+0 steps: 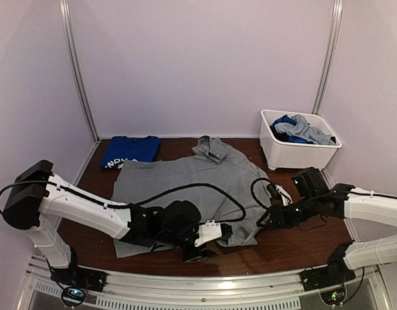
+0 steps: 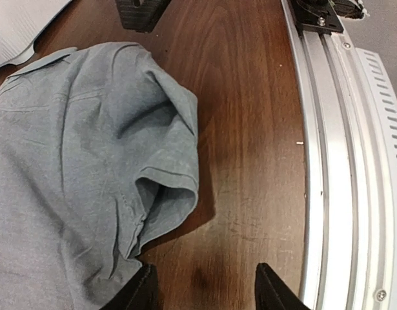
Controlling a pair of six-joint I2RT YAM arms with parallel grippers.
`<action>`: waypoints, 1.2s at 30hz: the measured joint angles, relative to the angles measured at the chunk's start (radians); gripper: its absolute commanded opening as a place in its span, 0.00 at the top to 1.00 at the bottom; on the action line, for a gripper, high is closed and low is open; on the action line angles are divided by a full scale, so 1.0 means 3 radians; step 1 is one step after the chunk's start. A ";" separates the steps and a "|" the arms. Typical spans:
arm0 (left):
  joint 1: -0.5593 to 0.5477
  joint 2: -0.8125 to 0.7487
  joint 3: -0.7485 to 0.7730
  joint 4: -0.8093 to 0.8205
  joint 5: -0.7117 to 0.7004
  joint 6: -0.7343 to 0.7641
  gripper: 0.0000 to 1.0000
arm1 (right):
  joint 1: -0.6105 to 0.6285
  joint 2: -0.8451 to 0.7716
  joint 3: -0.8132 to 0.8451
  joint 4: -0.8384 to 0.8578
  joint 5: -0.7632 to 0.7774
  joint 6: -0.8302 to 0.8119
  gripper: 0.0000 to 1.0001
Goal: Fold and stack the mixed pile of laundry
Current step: Adjust the flattened shirt at the center of the board.
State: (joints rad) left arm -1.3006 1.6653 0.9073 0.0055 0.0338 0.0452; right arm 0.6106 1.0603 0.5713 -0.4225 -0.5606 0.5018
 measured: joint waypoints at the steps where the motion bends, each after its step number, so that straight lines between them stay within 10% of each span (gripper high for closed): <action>1: -0.0018 0.0075 0.0001 0.0062 -0.0003 0.0045 0.50 | 0.0001 -0.0027 -0.0089 0.0050 -0.0006 0.0069 0.43; 14: -0.0034 0.0804 0.0439 0.0262 -0.0261 0.0493 0.62 | -0.0015 0.0437 -0.0239 0.0454 0.0093 0.0334 0.43; 19: -0.0034 0.0945 0.0491 0.0261 -0.0431 0.0613 0.73 | -0.0118 0.0453 -0.0237 0.0528 0.0170 0.0361 0.55; 25: -0.0034 0.0956 0.0497 0.0226 -0.0591 0.0713 1.00 | -0.0239 0.0449 -0.0230 0.0563 0.0243 0.0356 1.00; 36: -0.0061 -0.0005 0.0559 -0.0052 -0.0005 0.0463 1.00 | -0.0520 0.0023 0.0003 0.0286 0.0393 0.0242 1.00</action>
State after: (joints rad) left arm -1.3190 1.6638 1.0752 -0.0101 0.0322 0.1841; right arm 0.4545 1.0672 0.5720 -0.3367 -0.4427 0.5743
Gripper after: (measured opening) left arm 0.012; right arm 0.005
